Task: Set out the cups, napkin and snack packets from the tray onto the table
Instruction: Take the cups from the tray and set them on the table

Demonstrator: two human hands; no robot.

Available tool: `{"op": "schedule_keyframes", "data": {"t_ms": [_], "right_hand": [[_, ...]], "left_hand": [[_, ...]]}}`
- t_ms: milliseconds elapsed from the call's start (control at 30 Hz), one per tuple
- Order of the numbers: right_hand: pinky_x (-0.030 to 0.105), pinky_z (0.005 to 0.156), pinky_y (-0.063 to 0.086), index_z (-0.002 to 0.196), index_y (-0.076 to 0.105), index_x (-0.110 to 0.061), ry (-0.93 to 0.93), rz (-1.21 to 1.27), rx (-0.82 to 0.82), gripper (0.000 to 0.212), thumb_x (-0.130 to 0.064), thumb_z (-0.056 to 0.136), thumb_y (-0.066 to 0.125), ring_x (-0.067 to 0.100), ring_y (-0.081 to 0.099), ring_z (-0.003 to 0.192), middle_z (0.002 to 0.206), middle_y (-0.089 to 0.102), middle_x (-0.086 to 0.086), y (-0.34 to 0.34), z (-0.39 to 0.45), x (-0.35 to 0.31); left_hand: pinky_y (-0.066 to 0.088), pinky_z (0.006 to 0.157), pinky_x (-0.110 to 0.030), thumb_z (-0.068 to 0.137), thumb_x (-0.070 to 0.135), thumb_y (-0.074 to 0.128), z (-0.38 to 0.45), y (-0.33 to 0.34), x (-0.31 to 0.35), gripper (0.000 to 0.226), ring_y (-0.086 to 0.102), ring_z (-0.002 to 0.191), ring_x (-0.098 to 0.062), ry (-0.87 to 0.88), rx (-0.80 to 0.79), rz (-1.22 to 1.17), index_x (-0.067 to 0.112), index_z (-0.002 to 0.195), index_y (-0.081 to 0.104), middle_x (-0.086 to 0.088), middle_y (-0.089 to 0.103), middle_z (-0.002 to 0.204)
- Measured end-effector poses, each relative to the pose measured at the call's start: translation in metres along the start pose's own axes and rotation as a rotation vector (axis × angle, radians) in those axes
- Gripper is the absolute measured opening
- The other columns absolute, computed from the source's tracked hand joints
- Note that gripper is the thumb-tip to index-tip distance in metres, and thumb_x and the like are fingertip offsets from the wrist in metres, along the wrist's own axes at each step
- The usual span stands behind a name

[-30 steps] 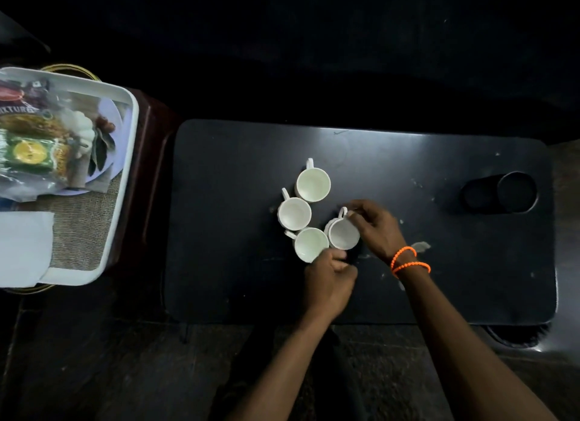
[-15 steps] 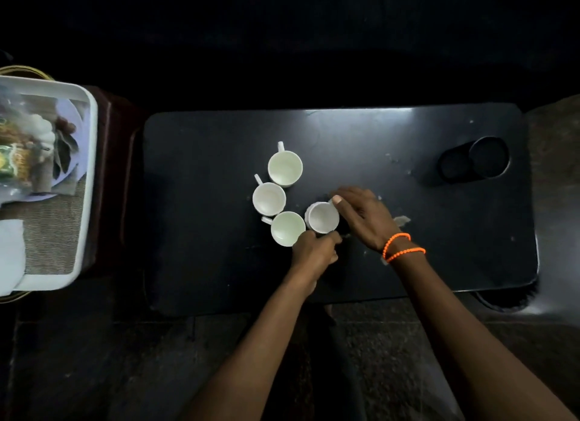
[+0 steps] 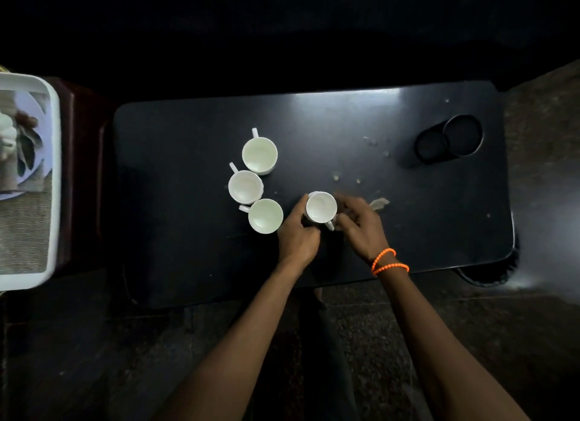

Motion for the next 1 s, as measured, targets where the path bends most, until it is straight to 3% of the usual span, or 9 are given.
{"op": "schedule_keyframes", "data": {"t_ms": [100,167,300,500,633,733,1000], "right_hand": [[0.055,0.095,0.057,0.13,0.068,-0.01,0.093,0.126,0.064,0.051,0.007,0.082,0.062,0.03,0.07,0.109,0.12,0.068,0.011,0.001,-0.01,0.013],[0.055,0.096,0.058,0.127,0.069,-0.012,0.123,0.195,0.115,0.052,0.012,0.081,0.06,0.024,0.071,0.111,0.125,0.069,0.012,0.0,-0.019,0.022],[0.044,0.099,0.058,0.122,0.071,-0.022,0.147,0.193,0.194,0.053,0.006,0.078,0.061,0.009,0.071,0.107,0.121,0.069,0.006,-0.007,-0.033,0.035],[0.05,0.099,0.057,0.12,0.073,-0.022,0.197,0.223,0.203,0.05,-0.002,0.075,0.06,0.02,0.072,0.108,0.121,0.068,0.011,-0.017,-0.036,0.051],[0.053,0.095,0.059,0.121,0.073,-0.016,0.206,0.24,0.188,0.051,-0.01,0.073,0.058,0.021,0.072,0.107,0.119,0.068,0.01,-0.019,-0.035,0.052],[0.054,0.093,0.059,0.122,0.073,-0.015,0.208,0.236,0.188,0.052,-0.011,0.072,0.058,0.02,0.072,0.106,0.119,0.067,0.009,-0.018,-0.036,0.055],[0.056,0.091,0.06,0.126,0.07,-0.023,0.219,0.255,0.195,0.054,0.008,0.082,0.063,0.02,0.071,0.111,0.125,0.066,0.006,-0.02,-0.046,0.07]], "left_hand": [[0.047,0.115,-0.036,0.076,-0.004,0.071,0.005,0.007,-0.003,0.08,0.062,0.129,-0.012,-0.006,-0.064,0.029,0.029,0.148,0.058,0.004,0.069,0.139],[0.049,0.113,-0.034,0.073,0.001,0.077,0.006,0.01,-0.006,0.082,0.063,0.127,-0.009,-0.011,-0.097,0.046,0.033,0.146,0.059,0.006,0.07,0.138],[0.048,0.106,-0.02,0.069,0.004,0.086,0.003,0.021,-0.01,0.084,0.06,0.122,0.001,0.018,-0.152,0.071,0.034,0.143,0.061,0.011,0.069,0.138],[0.05,0.101,-0.017,0.063,0.011,0.085,-0.005,0.032,-0.013,0.079,0.064,0.116,0.004,0.032,-0.178,0.084,0.049,0.13,0.065,0.024,0.074,0.12],[0.054,0.097,-0.018,0.052,0.019,0.071,-0.01,0.033,-0.013,0.079,0.067,0.11,0.007,0.014,-0.167,0.05,0.054,0.123,0.066,0.024,0.077,0.115],[0.053,0.095,-0.018,0.058,0.015,0.072,-0.01,0.033,-0.013,0.073,0.066,0.108,0.009,0.016,-0.173,0.079,0.058,0.115,0.066,0.03,0.076,0.109],[0.055,0.098,-0.024,0.071,0.005,0.069,-0.009,0.036,-0.013,0.074,0.066,0.109,0.005,0.016,-0.168,0.149,0.067,0.109,0.057,0.028,0.076,0.104]]}}
Point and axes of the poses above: each hand's wrist, its own z-axis towards the middle knuckle, its own y-axis out of the palm, x = y × z, the point moved 7 cm from there along z, towards the middle knuckle
